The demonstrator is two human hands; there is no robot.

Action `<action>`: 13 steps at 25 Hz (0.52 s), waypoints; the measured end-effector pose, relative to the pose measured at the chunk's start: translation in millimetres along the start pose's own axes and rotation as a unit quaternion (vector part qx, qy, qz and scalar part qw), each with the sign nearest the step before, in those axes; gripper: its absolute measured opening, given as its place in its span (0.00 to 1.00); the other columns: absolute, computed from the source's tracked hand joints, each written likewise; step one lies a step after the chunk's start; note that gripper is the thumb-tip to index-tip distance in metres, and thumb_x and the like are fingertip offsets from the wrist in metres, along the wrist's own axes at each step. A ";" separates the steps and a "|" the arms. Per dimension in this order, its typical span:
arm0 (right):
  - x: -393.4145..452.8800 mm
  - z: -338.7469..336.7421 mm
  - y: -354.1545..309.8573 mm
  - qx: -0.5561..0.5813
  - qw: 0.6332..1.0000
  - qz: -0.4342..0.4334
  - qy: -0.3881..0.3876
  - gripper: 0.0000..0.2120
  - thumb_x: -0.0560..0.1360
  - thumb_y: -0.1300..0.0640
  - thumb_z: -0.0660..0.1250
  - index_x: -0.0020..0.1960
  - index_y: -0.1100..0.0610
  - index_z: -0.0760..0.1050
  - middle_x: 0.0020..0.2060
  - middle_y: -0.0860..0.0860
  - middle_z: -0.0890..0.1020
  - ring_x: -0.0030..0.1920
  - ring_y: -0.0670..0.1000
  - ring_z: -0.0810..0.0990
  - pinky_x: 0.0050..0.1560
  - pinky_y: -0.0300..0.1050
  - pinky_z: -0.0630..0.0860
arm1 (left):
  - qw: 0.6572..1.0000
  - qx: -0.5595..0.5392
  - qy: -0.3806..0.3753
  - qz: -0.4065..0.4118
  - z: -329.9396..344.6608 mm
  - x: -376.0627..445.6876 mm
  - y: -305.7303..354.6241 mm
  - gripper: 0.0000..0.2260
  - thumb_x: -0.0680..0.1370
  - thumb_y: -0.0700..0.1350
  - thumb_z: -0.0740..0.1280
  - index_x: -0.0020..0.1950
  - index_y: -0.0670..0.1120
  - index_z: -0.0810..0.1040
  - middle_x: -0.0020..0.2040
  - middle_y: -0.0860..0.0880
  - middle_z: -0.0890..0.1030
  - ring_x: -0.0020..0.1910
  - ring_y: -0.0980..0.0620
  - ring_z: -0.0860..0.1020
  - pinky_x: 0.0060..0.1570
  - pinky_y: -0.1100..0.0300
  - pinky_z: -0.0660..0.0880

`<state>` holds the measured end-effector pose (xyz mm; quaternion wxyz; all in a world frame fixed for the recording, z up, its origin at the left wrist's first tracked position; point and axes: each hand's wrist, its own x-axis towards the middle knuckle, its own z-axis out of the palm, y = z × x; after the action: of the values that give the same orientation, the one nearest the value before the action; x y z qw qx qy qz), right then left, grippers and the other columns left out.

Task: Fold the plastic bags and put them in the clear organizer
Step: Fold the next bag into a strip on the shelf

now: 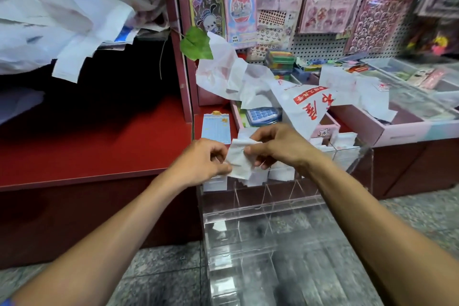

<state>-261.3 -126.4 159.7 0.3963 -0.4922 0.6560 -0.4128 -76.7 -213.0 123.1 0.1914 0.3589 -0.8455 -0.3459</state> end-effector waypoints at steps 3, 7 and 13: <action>5.3 22.7 8.5 -0.077 0.996 -0.038 -0.030 0.03 0.69 0.67 0.76 0.40 0.63 0.82 0.31 0.55 0.80 0.29 0.50 0.78 0.32 0.42 0.79 | 0.987 0.159 -0.014 -0.012 -6.6 -9.0 -15.8 0.15 0.68 0.49 0.79 0.30 0.47 0.75 0.29 0.51 0.76 0.28 0.57 0.70 0.31 0.59 0.68; 13.8 40.7 22.0 -0.213 0.973 -0.083 -0.036 0.05 0.69 0.60 0.78 0.38 0.53 0.83 0.32 0.49 0.81 0.27 0.43 0.75 0.37 0.43 0.77 | 0.970 0.240 -0.023 -0.036 -2.8 -17.9 -19.1 0.16 0.68 0.52 0.78 0.30 0.48 0.73 0.31 0.51 0.79 0.33 0.51 0.76 0.35 0.56 0.72; 14.1 65.5 40.5 -0.288 0.951 -0.108 -0.007 0.02 0.71 0.59 0.76 0.44 0.54 0.85 0.38 0.48 0.82 0.40 0.48 0.78 0.42 0.40 0.71 | 0.965 0.258 -0.043 -0.019 -4.7 -25.5 -19.4 0.09 0.69 0.52 0.76 0.36 0.52 0.77 0.31 0.54 0.78 0.33 0.53 0.77 0.33 0.56 0.73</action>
<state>-216.4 -142.9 97.8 0.1954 -0.6560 0.6874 -0.2428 -47.8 -206.0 110.4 0.0490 0.3969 -0.9066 -0.1347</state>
